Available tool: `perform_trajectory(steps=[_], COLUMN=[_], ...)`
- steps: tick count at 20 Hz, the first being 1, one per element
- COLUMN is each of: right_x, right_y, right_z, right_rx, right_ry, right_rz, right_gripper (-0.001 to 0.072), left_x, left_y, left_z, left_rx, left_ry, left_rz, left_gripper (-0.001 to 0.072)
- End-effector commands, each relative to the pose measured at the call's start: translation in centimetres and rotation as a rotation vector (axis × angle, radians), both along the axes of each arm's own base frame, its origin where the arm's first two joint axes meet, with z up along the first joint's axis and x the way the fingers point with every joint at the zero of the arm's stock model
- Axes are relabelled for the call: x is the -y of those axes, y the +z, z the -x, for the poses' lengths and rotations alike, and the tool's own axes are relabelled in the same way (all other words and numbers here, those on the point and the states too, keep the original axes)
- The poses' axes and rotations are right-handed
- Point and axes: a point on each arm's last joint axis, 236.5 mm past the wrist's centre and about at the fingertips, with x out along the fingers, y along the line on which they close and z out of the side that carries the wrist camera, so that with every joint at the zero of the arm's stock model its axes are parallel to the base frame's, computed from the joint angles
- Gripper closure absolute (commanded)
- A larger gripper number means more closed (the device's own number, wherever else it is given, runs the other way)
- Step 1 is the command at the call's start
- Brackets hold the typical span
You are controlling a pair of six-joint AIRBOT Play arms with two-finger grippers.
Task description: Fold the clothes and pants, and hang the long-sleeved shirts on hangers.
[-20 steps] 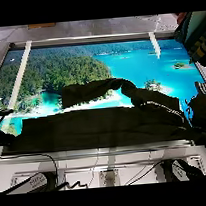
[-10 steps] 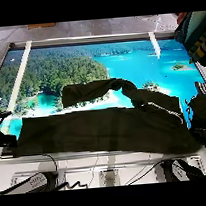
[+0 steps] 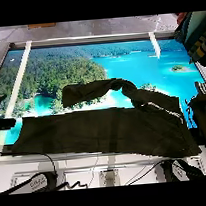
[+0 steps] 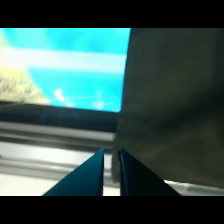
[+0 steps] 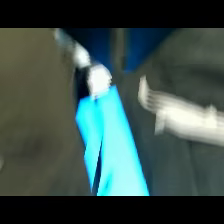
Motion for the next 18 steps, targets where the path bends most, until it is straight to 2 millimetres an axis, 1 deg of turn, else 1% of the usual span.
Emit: perform_trajectory(steps=[1,2,3,4,5,6,7,8,9,10,11,12,13,14,15,16,18], right_x=[3.7,4.4,4.9,4.8,3.9,2.0,-0.7,-2.8,-3.9,-3.6,-2.9,-2.1,-1.1,-0.2,0.8,1.6,2.1], right_y=[4.5,3.7,1.9,-0.1,-2.2,-3.8,-4.9,-5.5,-6.2,-7.4,-8.9,-10.2,-11.3,-11.9,-12.4,-12.9,-14.1], right_z=[-6.1,-6.6,-6.9,-7.2,-7.8,-8.5,-9.0,-9.1,-8.7,-8.6,-8.4,-8.3,-8.6,-9.2,-9.9,-10.4,-10.6], right_rx=[0.318,0.326,0.303,0.267,0.219,0.178,0.146,0.127,0.101,0.078,0.056,0.04,0.037,0.056,0.08,0.097,0.094], right_ry=[-0.033,-0.089,-0.138,-0.17,-0.148,-0.06,0.073,0.178,0.213,0.194,0.169,0.149,0.13,0.111,0.09,0.072,0.053], right_rz=[0.152,0.102,0.02,-0.077,-0.202,-0.331,-0.485,-0.617,-0.732,-0.774,-0.777,-0.76,-0.73,-0.699,-0.666,-0.644,-0.639], right_gripper=[0.0681,0.0682,0.0682,0.0683,0.0683,0.0683,0.0683,0.0681,0.0673,0.0507,0.0246,0.0178,0.0177,0.015,0.0149,0.015,0.0151], left_x=[4.1,5.5,6.7,7.9,8.8,9.8,10.8,12.0,13.2,14.1,15.1,15.9,16.4,16.9,17.3,17.7,18.1], left_y=[1.3,1.3,1.3,1.6,1.9,2.2,2.5,2.9,3.2,3.4,3.7,3.8,3.9,3.9,3.8,3.8,4.0], left_z=[-4.2,-5.2,-6.4,-7.9,-9.3,-10.6,-11.7,-12.6,-13.3,-13.8,-14.2,-14.3,-14.4,-14.5,-14.5,-14.5,-14.8], left_rx=[0.099,0.124,0.165,0.221,0.283,0.34,0.392,0.428,0.46,0.481,0.498,0.504,0.505,0.504,0.501,0.5,0.513], left_ry=[-0.064,-0.093,-0.117,-0.118,-0.085,-0.049,-0.023,-0.018,-0.015,-0.012,-0.01,-0.011,-0.017,-0.027,-0.036,-0.045,-0.056], left_rz=[0.032,0.049,0.067,0.088,0.106,0.131,0.165,0.202,0.243,0.275,0.307,0.329,0.339,0.342,0.344,0.347,0.346], left_gripper=[0.0692,0.0693,0.0693,0.0693,0.0693,0.0693,0.0693,0.0693,0.0693,0.0693,0.069,0.0681,0.0638,0.0424,0.0194,0.013,0.0132])
